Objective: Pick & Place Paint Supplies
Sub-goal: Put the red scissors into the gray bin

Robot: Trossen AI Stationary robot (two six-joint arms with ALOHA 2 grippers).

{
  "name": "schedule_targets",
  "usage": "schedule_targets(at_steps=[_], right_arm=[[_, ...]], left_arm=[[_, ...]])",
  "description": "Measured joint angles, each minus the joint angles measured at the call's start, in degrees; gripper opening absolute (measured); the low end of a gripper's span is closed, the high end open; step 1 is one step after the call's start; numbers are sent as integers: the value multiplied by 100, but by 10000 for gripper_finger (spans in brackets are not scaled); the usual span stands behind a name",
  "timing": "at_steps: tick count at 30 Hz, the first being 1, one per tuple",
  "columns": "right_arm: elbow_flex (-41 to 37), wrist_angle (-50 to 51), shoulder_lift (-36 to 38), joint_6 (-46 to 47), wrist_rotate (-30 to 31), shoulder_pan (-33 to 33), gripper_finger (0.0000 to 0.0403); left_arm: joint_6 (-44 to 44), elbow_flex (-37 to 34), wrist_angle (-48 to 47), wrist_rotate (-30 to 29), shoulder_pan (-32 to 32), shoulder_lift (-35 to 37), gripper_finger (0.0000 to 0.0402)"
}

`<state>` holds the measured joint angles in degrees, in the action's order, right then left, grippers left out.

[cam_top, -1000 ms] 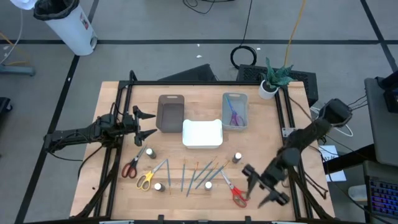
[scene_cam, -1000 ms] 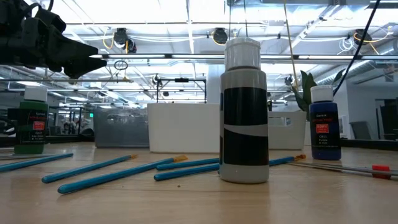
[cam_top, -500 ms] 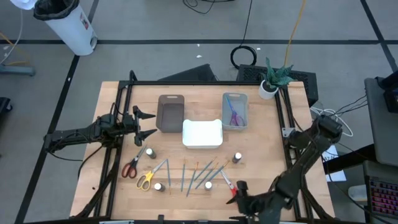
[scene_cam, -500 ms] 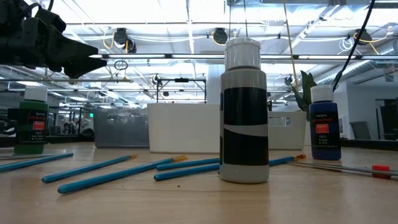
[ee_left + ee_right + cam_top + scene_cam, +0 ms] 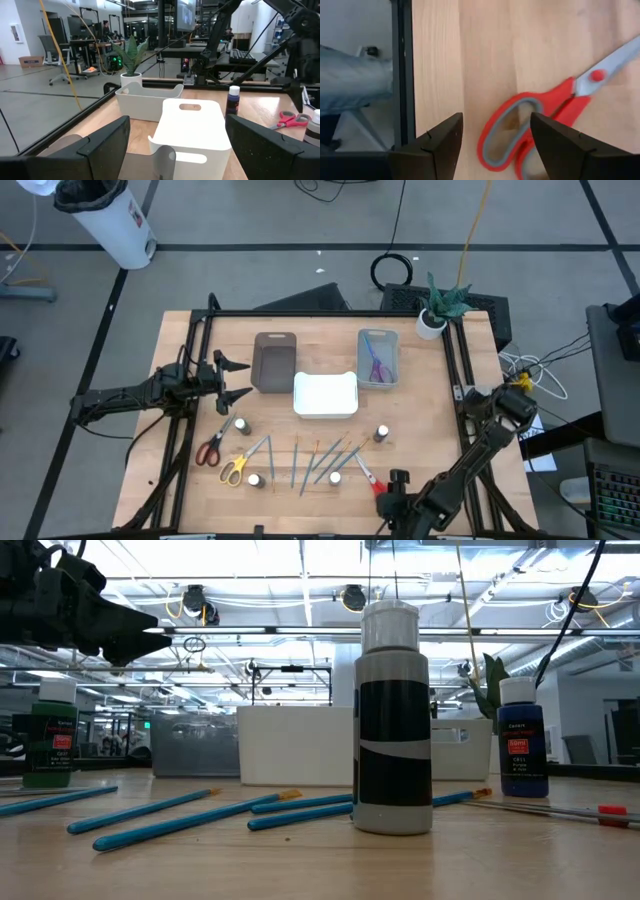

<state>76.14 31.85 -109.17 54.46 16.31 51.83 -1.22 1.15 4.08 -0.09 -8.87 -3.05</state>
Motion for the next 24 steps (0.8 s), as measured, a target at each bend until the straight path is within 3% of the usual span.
schedule_targets(at_steps=[24], right_arm=[[0,28,-323,662,-418,63,224]], left_arm=[[-1,-2,0,2,-1,0,333]])
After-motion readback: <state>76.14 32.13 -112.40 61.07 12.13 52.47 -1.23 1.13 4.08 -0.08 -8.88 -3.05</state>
